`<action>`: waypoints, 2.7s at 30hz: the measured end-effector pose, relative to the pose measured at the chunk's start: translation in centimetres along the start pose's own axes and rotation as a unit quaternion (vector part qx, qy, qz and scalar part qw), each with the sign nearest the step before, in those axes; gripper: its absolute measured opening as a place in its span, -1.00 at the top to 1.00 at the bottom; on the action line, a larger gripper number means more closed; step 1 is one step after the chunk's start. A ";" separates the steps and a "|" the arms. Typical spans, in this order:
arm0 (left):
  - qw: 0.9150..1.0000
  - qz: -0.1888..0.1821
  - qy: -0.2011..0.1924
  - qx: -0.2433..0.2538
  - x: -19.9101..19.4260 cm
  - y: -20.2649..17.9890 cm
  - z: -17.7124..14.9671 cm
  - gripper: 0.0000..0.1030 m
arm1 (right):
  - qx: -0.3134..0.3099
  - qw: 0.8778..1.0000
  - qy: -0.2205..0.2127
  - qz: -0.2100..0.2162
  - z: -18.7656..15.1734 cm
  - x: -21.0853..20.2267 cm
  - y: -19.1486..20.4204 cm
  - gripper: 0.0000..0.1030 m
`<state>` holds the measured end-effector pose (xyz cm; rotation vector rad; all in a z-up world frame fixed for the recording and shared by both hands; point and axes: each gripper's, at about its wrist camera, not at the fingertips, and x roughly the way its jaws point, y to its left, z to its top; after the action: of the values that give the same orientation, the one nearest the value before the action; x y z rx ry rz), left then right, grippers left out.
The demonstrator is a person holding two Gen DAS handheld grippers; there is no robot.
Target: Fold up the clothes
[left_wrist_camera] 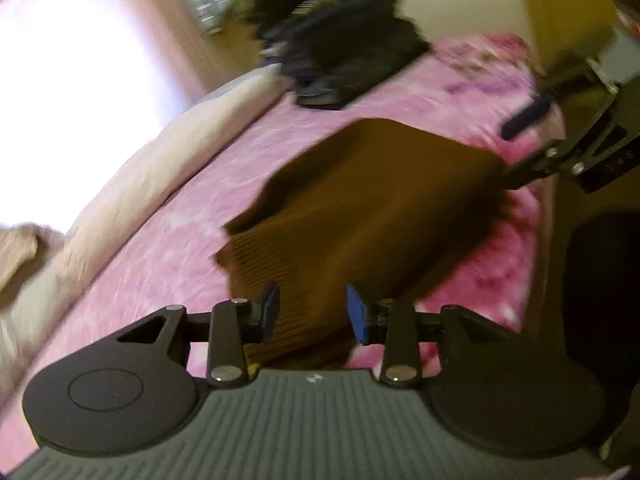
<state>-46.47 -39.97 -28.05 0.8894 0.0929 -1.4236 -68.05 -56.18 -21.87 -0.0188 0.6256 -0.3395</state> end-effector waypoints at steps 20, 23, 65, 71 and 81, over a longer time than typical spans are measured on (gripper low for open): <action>0.999 -0.021 0.025 -0.005 4.9 -1.2 -0.9 0.26 | -0.269 0.945 0.041 -0.182 -3.0 5.9 3.8 -0.30; 1.000 -0.016 0.023 0.001 4.9 -1.4 -0.9 0.26 | -0.254 0.951 0.037 -0.173 -3.7 5.7 3.5 -0.30; 0.986 -0.030 0.046 -0.160 4.8 5.0 0.1 0.33 | -0.021 0.986 0.035 0.159 11.3 10.9 -4.1 -0.29; 0.974 -0.047 0.046 -0.219 5.4 5.1 -1.8 0.33 | -0.005 0.975 0.119 0.189 14.7 21.4 -4.2 0.04; 0.970 -0.029 0.033 -0.241 5.2 4.7 -2.6 0.33 | 0.021 0.975 0.133 0.178 16.9 28.6 -4.7 0.04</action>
<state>-40.19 -43.13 -30.48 0.5324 0.4968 -1.3430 -38.12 -71.13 -23.88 0.1803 0.8710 -0.0060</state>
